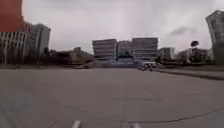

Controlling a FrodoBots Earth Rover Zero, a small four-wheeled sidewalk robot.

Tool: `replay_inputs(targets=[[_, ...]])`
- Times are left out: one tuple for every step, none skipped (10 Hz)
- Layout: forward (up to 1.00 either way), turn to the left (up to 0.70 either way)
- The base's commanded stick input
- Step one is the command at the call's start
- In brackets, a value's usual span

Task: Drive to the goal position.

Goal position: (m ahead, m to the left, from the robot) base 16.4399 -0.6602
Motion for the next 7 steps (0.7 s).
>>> replay_inputs(targets=[[0.70, 0.00], [0.70, 0.00], [0.70, 0.00], [0.70, 0.00], [0.70, 0.00], [0.70, 0.00], [0.70, 0.00]])
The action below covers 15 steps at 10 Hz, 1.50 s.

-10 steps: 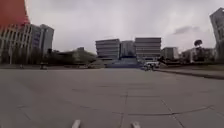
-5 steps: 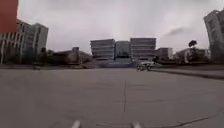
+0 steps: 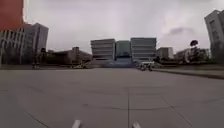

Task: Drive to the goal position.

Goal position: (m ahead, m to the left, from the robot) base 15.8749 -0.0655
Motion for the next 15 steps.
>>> replay_inputs(targets=[[0.70, 0.00], [0.70, 0.00], [0.70, 0.00], [0.70, 0.00], [0.70, 0.00], [0.70, 0.00], [0.70, 0.00], [0.70, 0.00], [0.70, -0.12], [0.70, -0.27], [0.70, -0.32], [0.70, 0.00], [0.70, 0.00], [0.70, 0.00], [0.70, 0.00]])
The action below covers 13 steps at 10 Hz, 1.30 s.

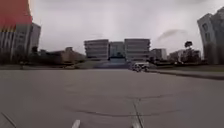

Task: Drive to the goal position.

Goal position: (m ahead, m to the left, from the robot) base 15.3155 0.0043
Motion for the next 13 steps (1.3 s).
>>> replay_inputs(targets=[[0.70, 0.00], [0.70, 0.00], [0.70, 0.00], [0.70, 0.00], [0.70, 0.00], [0.70, 0.00], [0.70, 0.00], [0.70, 0.00], [0.70, 0.00], [0.70, 0.00], [0.70, 0.00], [0.70, 0.00], [0.70, 0.00]])
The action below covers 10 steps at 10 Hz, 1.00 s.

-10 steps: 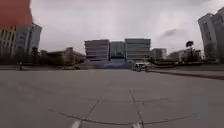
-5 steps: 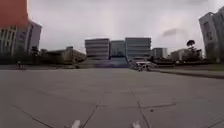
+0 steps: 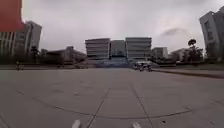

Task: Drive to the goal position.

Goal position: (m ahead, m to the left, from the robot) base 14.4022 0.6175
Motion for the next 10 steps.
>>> replay_inputs(targets=[[0.70, 0.00], [0.70, -0.04], [0.70, -0.20], [0.70, -0.31], [0.70, -0.13], [0.70, 0.00], [0.70, 0.00], [0.70, 0.00], [0.70, 0.00], [0.70, 0.00]])
